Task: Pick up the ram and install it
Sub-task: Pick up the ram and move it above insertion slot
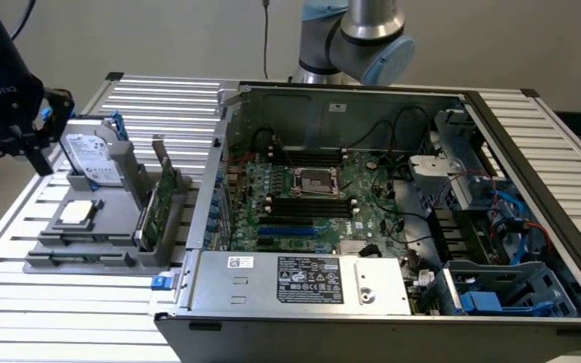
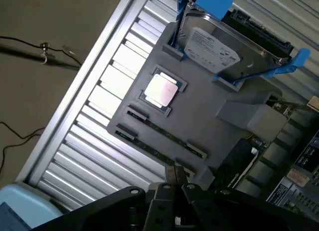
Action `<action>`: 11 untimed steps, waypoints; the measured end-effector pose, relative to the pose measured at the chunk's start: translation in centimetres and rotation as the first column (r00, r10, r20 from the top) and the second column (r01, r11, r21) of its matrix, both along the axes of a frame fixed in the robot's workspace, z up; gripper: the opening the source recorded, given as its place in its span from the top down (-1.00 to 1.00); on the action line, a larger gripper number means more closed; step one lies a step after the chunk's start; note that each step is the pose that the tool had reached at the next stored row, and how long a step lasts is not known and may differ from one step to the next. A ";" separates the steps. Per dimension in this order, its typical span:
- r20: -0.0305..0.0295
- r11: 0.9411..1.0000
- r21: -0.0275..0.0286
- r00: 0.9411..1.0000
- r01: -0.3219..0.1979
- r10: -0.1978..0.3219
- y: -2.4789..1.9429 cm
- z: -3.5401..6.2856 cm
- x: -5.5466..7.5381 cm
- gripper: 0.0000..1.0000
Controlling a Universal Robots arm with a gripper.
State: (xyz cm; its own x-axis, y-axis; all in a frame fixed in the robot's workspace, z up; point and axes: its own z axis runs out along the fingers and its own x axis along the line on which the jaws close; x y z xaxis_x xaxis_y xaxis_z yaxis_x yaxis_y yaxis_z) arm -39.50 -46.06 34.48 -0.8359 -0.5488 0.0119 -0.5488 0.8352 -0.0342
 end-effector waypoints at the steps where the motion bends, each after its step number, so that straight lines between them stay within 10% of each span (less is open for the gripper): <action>1: 0.001 1.000 0.000 1.000 -0.018 0.018 0.00 -0.05 0.0 0.79; 11: 0.001 0.980 0.000 0.980 -0.198 0.198 0.01 -0.76 0.0 0.79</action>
State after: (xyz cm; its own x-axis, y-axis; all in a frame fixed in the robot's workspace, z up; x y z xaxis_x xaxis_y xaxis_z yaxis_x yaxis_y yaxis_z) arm -39.51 -46.05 33.72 -0.7106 -0.7035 0.0114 -0.7034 0.7100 -0.0344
